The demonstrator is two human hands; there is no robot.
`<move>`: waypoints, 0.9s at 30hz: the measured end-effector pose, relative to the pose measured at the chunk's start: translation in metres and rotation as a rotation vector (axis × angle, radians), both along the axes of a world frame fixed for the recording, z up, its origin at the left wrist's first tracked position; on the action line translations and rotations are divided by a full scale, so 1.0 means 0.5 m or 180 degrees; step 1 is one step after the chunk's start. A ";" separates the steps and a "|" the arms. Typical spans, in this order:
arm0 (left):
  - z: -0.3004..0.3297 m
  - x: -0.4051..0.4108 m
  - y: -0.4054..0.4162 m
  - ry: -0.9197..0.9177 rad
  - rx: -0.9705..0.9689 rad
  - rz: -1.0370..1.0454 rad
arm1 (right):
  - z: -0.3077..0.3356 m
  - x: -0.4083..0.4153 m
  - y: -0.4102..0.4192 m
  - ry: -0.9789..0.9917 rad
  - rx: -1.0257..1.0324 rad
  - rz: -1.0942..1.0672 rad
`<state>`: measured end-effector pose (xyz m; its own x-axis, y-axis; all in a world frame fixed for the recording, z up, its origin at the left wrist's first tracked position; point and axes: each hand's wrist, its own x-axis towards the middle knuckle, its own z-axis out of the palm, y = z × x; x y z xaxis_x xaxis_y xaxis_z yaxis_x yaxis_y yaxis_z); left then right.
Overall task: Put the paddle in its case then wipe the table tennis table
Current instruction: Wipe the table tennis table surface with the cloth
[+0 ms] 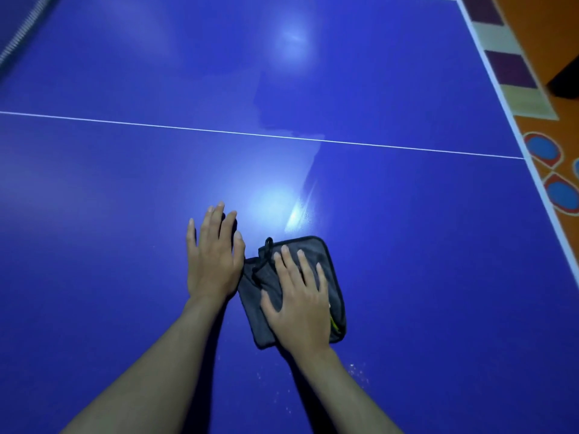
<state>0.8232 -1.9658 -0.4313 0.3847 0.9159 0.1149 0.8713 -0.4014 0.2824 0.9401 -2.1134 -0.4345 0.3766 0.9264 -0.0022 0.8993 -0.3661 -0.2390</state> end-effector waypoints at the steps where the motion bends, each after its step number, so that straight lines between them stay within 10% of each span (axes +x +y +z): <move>1: 0.001 -0.001 -0.001 0.0010 -0.0015 0.0016 | -0.001 -0.001 -0.002 0.0003 -0.0023 0.0005; 27: -0.015 -0.001 0.017 0.0371 0.0050 -0.0257 | 0.005 0.279 0.494 -0.0032 0.0307 -0.0267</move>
<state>0.8229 -1.9573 -0.4390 0.4687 0.8798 0.0792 0.8625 -0.4751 0.1742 1.0797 -1.8665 -0.4320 0.4521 0.8874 0.0896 0.8692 -0.4158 -0.2677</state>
